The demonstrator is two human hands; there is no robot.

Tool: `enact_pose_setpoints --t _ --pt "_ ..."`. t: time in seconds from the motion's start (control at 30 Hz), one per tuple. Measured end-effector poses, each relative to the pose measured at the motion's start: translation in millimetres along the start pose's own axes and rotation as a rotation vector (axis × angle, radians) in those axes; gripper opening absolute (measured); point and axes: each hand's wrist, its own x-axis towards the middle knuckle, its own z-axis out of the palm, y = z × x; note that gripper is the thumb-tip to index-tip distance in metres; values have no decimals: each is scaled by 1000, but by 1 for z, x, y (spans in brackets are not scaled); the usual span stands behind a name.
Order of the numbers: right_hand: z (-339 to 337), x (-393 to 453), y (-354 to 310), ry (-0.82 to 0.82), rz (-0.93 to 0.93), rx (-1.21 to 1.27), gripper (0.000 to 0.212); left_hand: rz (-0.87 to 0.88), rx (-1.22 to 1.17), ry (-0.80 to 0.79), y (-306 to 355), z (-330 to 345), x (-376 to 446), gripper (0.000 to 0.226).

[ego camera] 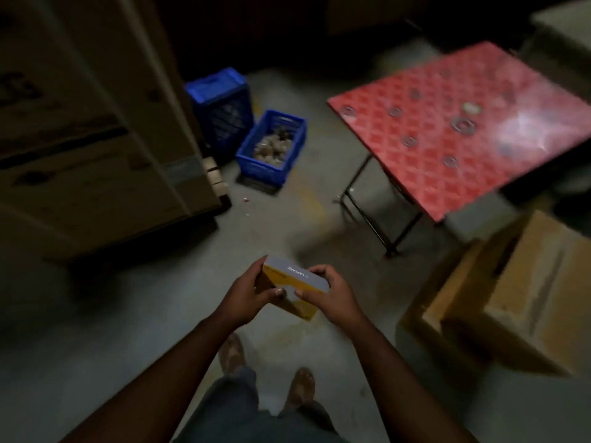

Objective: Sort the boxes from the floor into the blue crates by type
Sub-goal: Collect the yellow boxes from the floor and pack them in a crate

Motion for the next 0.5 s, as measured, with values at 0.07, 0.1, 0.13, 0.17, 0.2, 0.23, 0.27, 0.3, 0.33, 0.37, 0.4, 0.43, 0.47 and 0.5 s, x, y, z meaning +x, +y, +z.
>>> enact_pose_setpoints --t 0.07,0.1,0.13,0.17,0.2,0.23,0.27,0.3,0.33,0.37,0.4,0.43,0.47,0.5 --pt "46 3 -30 -60 -77 -49 44 -41 -87 176 -18 -38 -37 64" --pt "71 3 -45 -88 -111 -77 45 -58 -120 268 -26 -57 -56 63" --pt "99 3 -58 -132 -143 -95 46 -71 -148 351 -35 -77 -75 62" --pt "127 0 -73 -188 -169 -114 47 -82 -184 420 -44 -97 -94 60" --pt "158 -2 -86 -249 -192 -126 49 -97 -222 485 -54 -119 -115 59" --pt "188 -5 -99 -300 -205 -138 53 -112 -256 544 -64 -140 -136 57" --pt "219 -9 -111 -345 -219 -142 56 -125 -285 605 -74 -160 -157 56" --pt "249 -12 -122 -388 -231 -145 56 -137 -319 663 -85 -180 -178 56" --pt "279 -17 -131 -434 -243 -145 54 -155 -356 722 -96 -198 -199 54" --pt "309 -24 -140 -486 -250 -156 52 -172 -395 781 -107 -216 -221 51" --pt "340 -33 -148 -532 -247 -162 50 -192 -432 838 -118 -233 -244 47" --pt "370 -43 -157 -573 -238 -165 48 -206 -466 886 -128 -250 -267 41" --pt "400 -53 -165 -616 -232 -165 47 -218 -495 926 -138 -268 -289 36" --pt "428 -64 -173 -659 -224 -169 47 -226 -515 953 -149 -285 -311 31"
